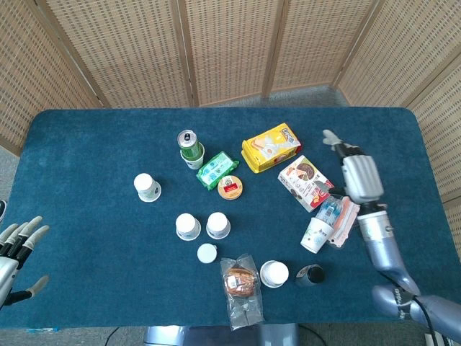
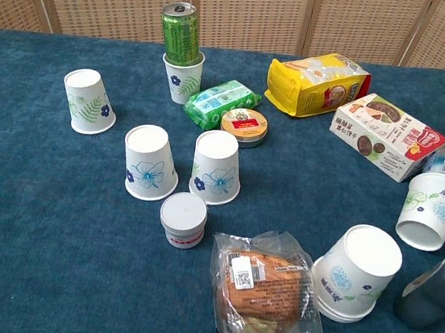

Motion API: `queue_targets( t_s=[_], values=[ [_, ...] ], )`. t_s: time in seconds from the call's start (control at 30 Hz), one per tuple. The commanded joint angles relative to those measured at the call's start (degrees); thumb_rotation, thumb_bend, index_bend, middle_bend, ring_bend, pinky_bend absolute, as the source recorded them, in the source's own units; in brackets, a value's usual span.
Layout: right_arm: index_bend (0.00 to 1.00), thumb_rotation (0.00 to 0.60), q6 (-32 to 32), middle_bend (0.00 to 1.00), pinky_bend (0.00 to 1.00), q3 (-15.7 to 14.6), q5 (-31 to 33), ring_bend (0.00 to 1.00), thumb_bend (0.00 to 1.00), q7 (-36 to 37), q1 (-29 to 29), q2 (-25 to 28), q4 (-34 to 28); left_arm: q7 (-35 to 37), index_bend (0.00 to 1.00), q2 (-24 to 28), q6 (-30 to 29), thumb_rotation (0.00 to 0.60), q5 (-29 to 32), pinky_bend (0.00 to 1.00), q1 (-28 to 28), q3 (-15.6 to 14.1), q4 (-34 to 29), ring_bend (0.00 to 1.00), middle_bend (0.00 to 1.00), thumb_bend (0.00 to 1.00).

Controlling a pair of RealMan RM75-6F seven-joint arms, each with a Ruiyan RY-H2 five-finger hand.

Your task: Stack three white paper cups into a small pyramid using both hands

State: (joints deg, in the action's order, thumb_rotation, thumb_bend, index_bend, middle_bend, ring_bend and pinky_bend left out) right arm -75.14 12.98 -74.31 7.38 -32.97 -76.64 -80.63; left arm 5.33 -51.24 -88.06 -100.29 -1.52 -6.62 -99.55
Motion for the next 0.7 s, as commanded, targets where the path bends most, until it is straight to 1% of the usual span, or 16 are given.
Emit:
queue_targets(
  t_s=[0.03,0.13,0.23,0.3,0.43,0.57,0.7],
  values=[
    [0.08,0.6,-2.7,0.26,0.33,-1.3,-1.8,0.29,0.17,1.9,3.0,1.9,1.3,-0.1,0.0,0.0,0.1,0.6,-0.2,0.0,0.0,-0.1,0.0,0.0,0.0,0.31],
    [0.08,0.6,-4.7,0.26,0.33,-2.1,-2.3,0.29,0.17,3.0,5.9,4.0,0.0,-0.3,0.0,-0.1,0.0,0.6,-0.6,0.0,0.0,-0.2,-0.1,0.0,0.0,0.31],
    [0.08,0.6,-4.8,0.24,0.33,-3.4,-1.9,0.26,0.2,2.9,8.3,6.6,-4.5,-0.4,0.0,-0.1,-0.1,0.6,-0.9,0.0,0.0,-0.3,-0.1,0.0,0.0,0.32],
    [0.08,0.6,-4.7,0.2,0.29,-4.8,-2.5,0.2,0.22,1.8,10.0,9.0,-8.0,-0.4,0.0,-0.1,-0.2,0.6,-1.1,0.0,0.0,-0.3,-0.2,0.0,0.0,0.32],
    [0.07,0.6,-5.9,0.19,0.24,-6.8,-4.2,0.17,0.21,-0.5,12.4,11.1,-12.6,-0.3,0.0,-0.1,-0.3,0.6,-1.2,0.0,0.1,-0.4,-0.1,0.0,0.0,0.32],
    [0.07,0.6,-6.5,0.17,0.24,-9.2,-6.1,0.13,0.18,-3.8,14.7,11.8,-14.5,0.3,0.0,0.1,-0.9,0.6,-1.1,0.0,0.2,-0.4,0.1,0.0,0.0,0.31],
    [0.06,0.6,-7.8,0.13,0.2,-10.5,-7.3,0.08,0.15,-5.4,16.6,11.1,-14.2,0.4,0.0,0.1,-1.0,0.6,-1.0,0.0,0.3,-0.3,0.2,0.0,0.0,0.31]
  ],
)
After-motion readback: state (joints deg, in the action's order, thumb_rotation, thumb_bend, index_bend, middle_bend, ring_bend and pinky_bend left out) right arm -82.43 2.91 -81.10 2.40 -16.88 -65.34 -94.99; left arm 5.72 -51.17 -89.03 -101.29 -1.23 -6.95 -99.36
